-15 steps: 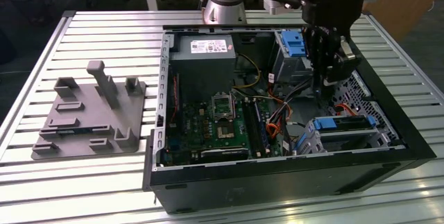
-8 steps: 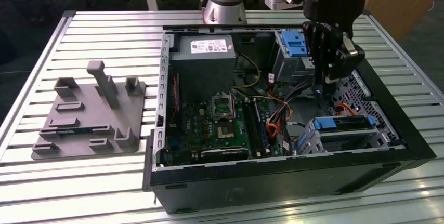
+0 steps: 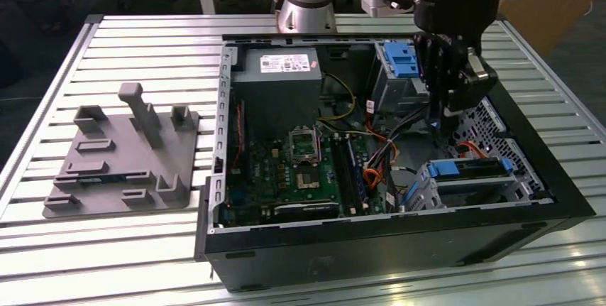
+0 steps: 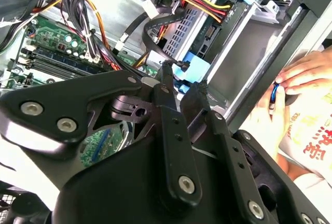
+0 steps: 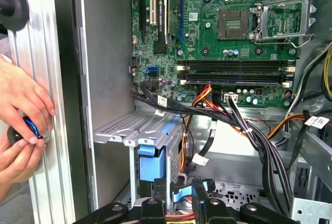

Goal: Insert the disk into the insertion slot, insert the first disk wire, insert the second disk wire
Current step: 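Insert the second disk wire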

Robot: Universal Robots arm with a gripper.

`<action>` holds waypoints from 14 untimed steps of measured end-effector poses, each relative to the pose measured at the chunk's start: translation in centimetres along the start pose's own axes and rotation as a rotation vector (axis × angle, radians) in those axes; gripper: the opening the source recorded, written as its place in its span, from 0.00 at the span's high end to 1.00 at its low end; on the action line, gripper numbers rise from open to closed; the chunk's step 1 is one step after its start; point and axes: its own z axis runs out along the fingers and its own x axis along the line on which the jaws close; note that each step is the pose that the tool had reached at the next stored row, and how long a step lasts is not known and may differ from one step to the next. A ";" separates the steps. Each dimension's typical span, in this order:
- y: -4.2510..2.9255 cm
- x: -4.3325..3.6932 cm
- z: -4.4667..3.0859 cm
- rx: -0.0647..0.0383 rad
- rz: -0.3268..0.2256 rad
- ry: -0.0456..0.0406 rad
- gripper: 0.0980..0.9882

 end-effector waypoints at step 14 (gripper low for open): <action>-0.25 -0.13 0.64 -0.004 -0.008 0.0447 0.73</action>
